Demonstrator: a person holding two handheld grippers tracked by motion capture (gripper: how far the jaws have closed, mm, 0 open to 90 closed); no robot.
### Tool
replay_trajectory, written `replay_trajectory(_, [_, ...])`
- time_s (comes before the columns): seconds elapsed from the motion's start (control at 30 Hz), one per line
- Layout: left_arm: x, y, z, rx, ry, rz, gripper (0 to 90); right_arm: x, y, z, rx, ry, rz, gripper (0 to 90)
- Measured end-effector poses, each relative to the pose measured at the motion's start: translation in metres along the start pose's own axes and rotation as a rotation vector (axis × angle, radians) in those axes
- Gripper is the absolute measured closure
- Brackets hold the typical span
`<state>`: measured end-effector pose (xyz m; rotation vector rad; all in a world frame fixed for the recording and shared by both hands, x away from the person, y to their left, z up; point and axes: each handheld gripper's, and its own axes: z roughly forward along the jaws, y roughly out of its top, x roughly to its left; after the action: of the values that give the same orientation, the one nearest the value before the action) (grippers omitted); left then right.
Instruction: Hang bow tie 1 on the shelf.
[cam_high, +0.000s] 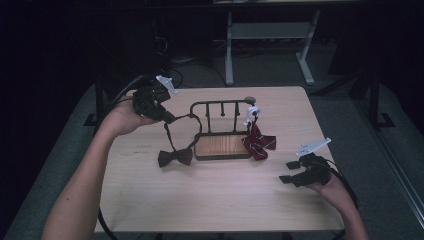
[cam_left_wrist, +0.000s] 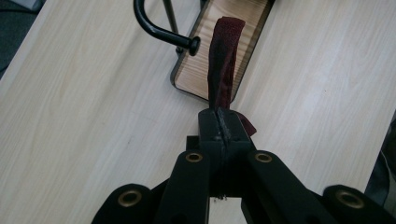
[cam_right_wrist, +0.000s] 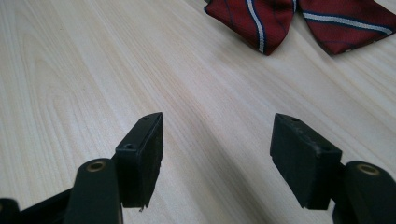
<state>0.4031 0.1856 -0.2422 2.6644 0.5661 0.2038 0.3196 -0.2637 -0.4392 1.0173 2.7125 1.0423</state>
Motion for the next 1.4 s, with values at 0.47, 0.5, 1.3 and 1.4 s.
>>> replay_trajectory(0.47, [0.015,0.008,0.007,0.015,0.002,-0.033,90.0,0.000,0.000,0.000,-0.001,0.000,0.002,34.6])
replay_trajectory(0.5, [0.016,0.009,0.007,0.018,0.003,-0.035,90.0,0.000,0.000,-0.001,-0.001,0.000,0.003,34.6])
replay_trajectory(1.3, [0.029,0.017,0.024,0.080,0.032,-0.088,89.2,-0.001,-0.001,-0.002,-0.006,-0.006,-0.002,34.6])
replay_trajectory(1.4, [0.030,0.017,0.027,0.083,0.035,-0.095,89.0,-0.001,-0.002,-0.003,-0.009,-0.007,0.000,34.6])
